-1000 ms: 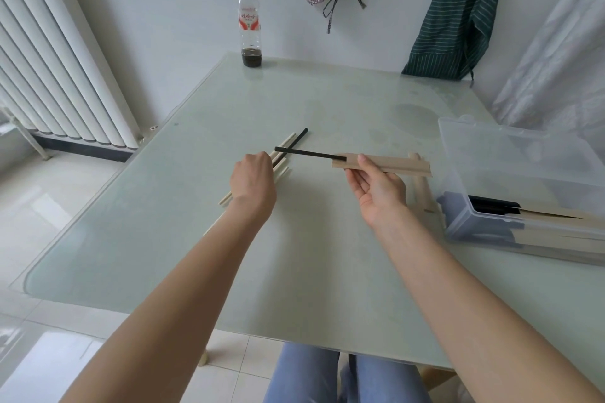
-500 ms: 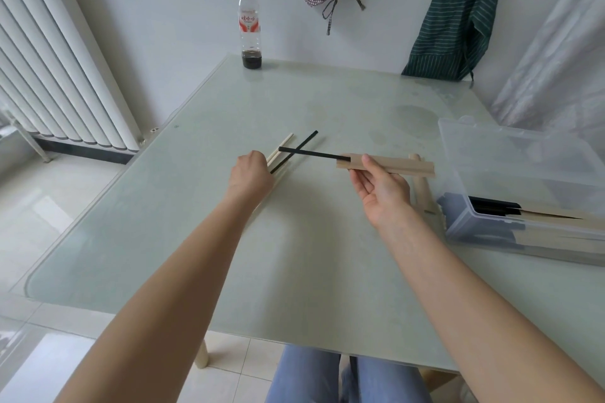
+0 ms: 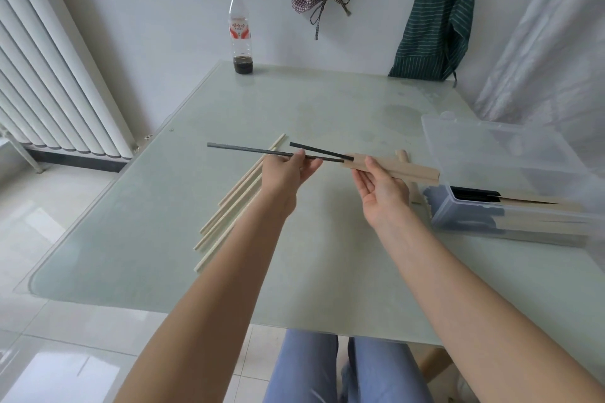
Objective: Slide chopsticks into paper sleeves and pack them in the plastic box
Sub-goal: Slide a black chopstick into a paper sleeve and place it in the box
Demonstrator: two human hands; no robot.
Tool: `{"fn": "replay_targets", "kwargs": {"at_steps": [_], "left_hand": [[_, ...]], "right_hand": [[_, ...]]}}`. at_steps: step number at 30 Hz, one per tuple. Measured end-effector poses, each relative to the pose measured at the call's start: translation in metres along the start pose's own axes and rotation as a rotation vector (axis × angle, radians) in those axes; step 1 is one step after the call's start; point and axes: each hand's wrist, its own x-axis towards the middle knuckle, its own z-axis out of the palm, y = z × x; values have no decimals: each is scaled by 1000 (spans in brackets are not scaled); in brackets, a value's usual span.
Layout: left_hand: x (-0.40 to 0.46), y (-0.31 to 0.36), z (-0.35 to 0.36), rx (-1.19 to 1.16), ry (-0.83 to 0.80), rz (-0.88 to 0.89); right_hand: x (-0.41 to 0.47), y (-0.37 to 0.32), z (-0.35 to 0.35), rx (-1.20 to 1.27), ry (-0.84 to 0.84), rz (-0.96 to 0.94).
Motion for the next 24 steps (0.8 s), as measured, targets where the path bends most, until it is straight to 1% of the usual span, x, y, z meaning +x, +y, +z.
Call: {"fn": "replay_targets", "kwargs": {"at_steps": [4,9,15,20,22,24], "left_hand": [[-10,-6,5,-91,18,36],[-21,-11,14,-149,34,75],[-32,-18,25,-96,-28,33],[-28,-6,16,-233,96,58],[-32,-6,16,-192,91,44],[-36,-8,20,-94,28,2]], "right_hand": [[-7,-6,-6,-50,-29,20],[-12,-11,-9,-81,-88,29],[-3,-5,-12,-157,-168,52],[5,-13,-15,-124,-151,-11],[5,-12,-15,-123,-161,-9],[2,-9,-13,-135,-177,6]]}}
